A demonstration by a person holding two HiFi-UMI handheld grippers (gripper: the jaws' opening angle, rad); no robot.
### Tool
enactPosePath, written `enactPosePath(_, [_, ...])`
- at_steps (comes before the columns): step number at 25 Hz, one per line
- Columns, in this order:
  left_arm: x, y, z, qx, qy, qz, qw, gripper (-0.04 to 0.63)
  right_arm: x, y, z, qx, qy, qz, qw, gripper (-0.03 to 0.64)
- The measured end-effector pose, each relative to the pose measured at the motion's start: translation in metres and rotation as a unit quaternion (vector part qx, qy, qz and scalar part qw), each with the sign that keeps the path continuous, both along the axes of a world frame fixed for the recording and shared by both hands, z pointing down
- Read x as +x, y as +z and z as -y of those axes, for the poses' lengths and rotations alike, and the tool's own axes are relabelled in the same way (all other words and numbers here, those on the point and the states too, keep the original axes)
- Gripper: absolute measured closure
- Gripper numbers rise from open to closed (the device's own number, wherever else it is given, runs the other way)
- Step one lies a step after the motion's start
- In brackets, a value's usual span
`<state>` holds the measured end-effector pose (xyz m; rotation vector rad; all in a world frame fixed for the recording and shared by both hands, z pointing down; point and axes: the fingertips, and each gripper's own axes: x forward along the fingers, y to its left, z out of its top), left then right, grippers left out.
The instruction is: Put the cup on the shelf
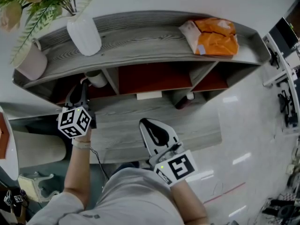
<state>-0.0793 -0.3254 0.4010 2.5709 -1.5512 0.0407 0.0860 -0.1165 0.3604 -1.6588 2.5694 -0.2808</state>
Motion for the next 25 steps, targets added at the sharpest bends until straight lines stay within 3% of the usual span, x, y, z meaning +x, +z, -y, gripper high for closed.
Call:
enactPosePath(18, [-0.009, -0.009, -0.022, -0.002, -0.006, -0.021, 0.9998, 0.515, 0.006, 0.0, -0.002, -0.004, -0.006, 0.011, 1.0, 0.594])
enactPosePath(25, [-0.009, -0.017, -0.07, -0.012, 0.033, -0.027, 0.999, 0.516, -0.009, -0.004, 0.01, 0.005, -0.044, 0.014, 0.999, 0.594])
